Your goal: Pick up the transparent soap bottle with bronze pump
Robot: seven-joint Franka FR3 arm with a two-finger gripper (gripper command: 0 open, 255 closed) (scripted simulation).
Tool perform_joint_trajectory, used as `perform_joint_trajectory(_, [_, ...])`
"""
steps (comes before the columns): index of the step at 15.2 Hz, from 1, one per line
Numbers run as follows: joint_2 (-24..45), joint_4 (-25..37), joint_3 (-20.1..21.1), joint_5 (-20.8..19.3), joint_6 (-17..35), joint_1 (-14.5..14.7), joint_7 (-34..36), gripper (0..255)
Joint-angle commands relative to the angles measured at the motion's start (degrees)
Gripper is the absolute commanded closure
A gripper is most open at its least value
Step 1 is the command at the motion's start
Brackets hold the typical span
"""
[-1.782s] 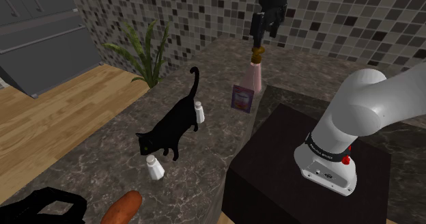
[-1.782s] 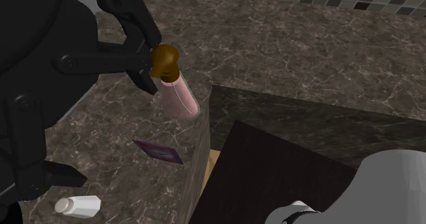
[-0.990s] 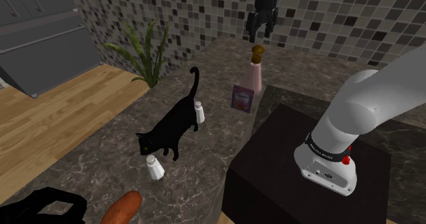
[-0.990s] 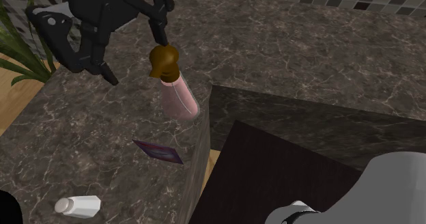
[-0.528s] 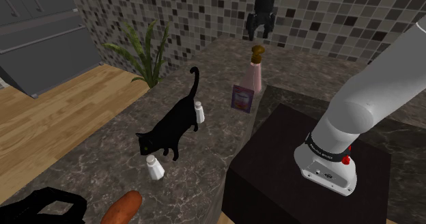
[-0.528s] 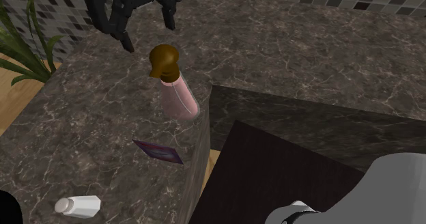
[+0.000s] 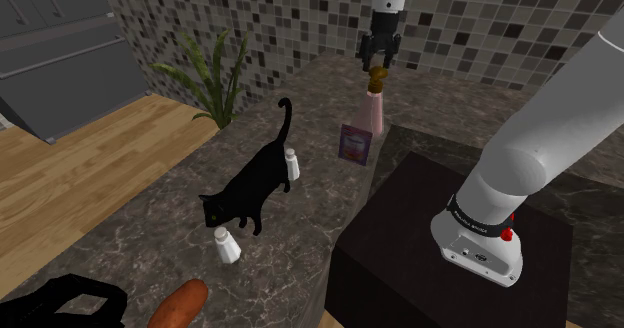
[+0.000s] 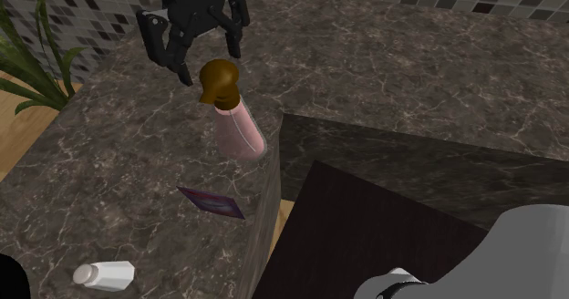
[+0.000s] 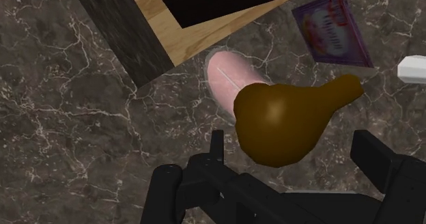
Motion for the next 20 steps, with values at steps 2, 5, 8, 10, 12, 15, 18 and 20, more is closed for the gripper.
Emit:
perform_joint_trajectory(2, [0.28,-0.81,-0.10,0.06,1.08,-0.05,-0.23,0])
perform_joint_trajectory(5, [0.20,-0.87,-0.13,0.02,1.08,-0.08,-0.27,255])
perform_joint_trajectory(8, [0.23,-0.86,-0.13,0.03,1.08,-0.07,-0.27,255])
perform_joint_trajectory(10, [0.23,-0.88,-0.12,0.04,1.12,-0.07,-0.25,255])
perform_joint_trajectory(12, [0.28,-0.80,-0.10,0.06,1.08,-0.05,-0.23,255])
perform_joint_trajectory(15, [-0.36,0.91,0.01,-0.13,-1.22,-0.04,0.10,255])
perform_joint_trajectory(18, [-0.88,2.72,0.11,-0.27,-3.53,-0.03,0.41,255])
perform_joint_trajectory(20, [-1.16,3.99,0.18,-0.34,-5.06,-0.01,0.59,255])
